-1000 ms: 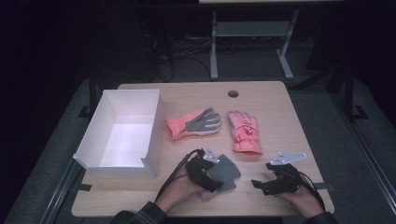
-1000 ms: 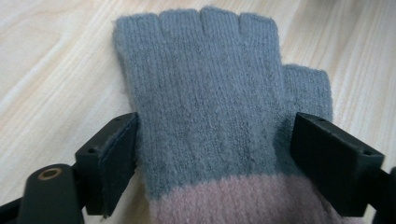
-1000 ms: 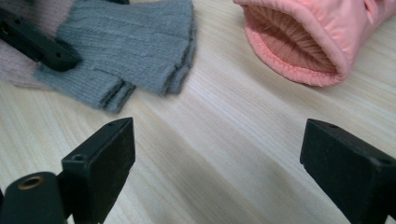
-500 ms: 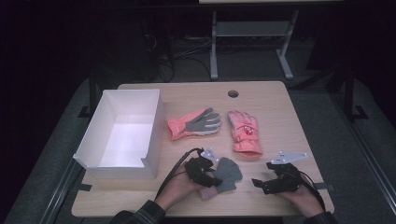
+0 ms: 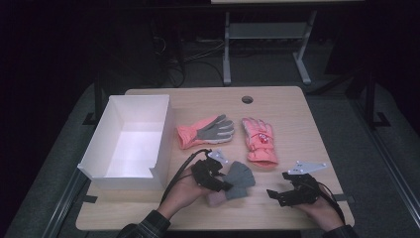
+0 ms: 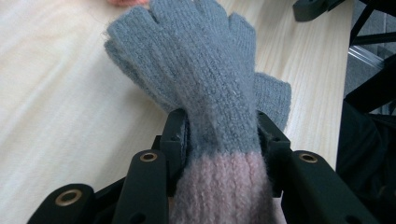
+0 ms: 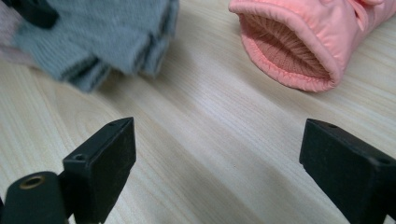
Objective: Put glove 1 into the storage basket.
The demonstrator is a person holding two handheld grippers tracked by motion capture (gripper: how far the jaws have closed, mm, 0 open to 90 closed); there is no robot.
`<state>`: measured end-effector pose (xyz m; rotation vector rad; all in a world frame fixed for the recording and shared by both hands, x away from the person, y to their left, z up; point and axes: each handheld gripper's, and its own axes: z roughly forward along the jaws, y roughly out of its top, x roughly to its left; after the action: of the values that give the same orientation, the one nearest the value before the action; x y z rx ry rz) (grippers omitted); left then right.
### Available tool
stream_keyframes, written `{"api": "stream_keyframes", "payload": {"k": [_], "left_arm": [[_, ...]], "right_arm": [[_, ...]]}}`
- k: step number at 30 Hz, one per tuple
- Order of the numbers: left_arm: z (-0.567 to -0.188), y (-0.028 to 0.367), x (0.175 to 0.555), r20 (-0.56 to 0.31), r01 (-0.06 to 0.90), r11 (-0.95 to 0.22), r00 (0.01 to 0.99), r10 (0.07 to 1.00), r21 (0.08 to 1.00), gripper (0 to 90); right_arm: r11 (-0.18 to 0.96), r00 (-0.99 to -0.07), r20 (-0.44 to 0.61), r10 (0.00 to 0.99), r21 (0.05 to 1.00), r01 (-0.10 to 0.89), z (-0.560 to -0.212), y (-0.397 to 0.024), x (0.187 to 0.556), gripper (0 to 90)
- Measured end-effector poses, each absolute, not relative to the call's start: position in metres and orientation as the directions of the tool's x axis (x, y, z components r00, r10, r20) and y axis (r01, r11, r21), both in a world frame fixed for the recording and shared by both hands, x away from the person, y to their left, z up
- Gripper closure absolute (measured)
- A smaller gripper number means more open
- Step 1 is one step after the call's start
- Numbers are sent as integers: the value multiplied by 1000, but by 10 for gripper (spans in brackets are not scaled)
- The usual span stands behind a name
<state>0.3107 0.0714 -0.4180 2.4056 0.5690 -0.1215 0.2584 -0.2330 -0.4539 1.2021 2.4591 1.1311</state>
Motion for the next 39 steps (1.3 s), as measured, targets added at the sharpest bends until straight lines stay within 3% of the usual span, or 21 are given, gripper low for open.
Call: {"api": "stream_keyframes", "payload": {"k": [10,39], "left_arm": [[-386,86,316,-221,452,-669,888,404,590,623],[-299,179,338,-179,512,-479,794,581,713,624]], "right_arm": [[374,-647,167,744,699,610,-455,-234,259,103],[370,-655,159,739,716,592,-451,-233,261,103]]}}
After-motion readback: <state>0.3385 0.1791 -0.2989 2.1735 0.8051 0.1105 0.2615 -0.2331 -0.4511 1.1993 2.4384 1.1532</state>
